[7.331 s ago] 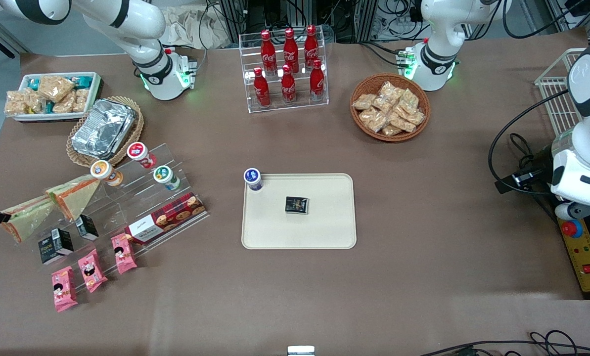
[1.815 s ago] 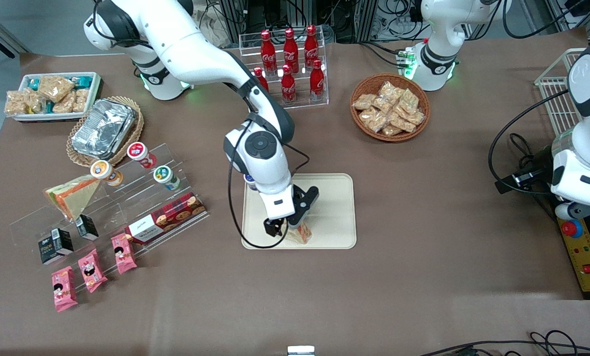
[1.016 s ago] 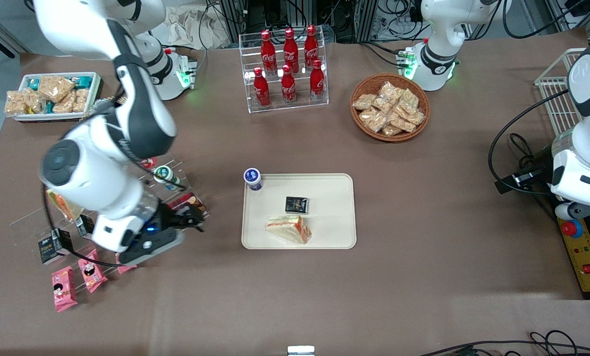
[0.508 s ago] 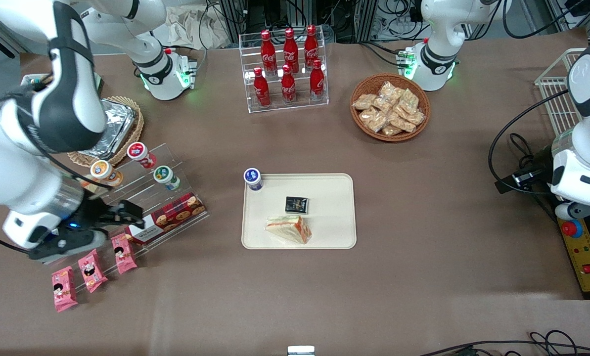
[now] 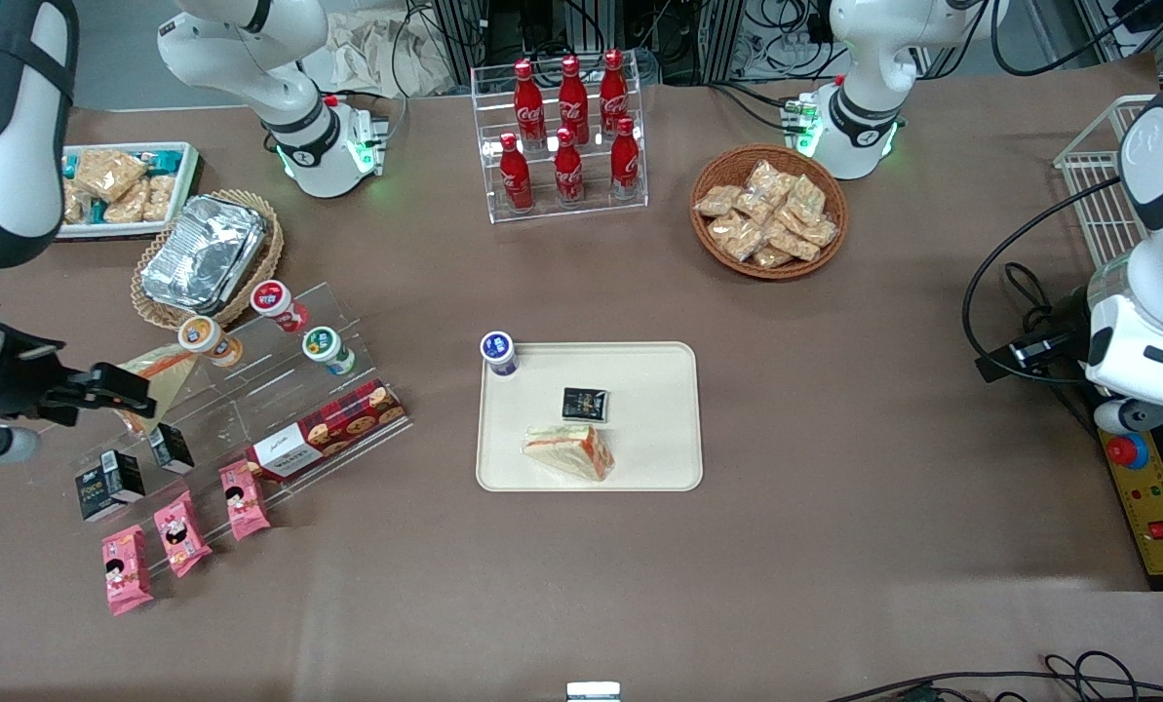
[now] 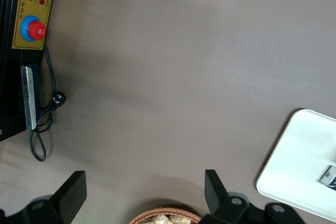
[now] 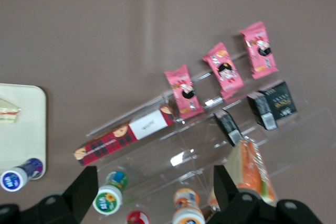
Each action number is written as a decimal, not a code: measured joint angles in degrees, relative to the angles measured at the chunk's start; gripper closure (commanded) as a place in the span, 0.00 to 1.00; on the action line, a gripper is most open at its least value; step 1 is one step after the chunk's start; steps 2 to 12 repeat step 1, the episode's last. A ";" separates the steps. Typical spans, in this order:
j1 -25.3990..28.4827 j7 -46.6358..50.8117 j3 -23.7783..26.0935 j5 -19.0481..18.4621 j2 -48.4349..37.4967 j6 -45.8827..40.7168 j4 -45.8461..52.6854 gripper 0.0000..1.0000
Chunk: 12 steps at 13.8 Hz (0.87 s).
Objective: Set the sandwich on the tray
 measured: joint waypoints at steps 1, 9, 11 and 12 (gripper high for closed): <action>-0.01 0.00 -0.40 -0.08 0.01 -0.54 -0.05 0.02; -0.01 0.00 -0.40 -0.08 0.01 -0.54 -0.05 0.02; -0.01 0.00 -0.40 -0.08 0.01 -0.54 -0.05 0.02; -0.01 0.00 -0.40 -0.08 0.01 -0.54 -0.05 0.02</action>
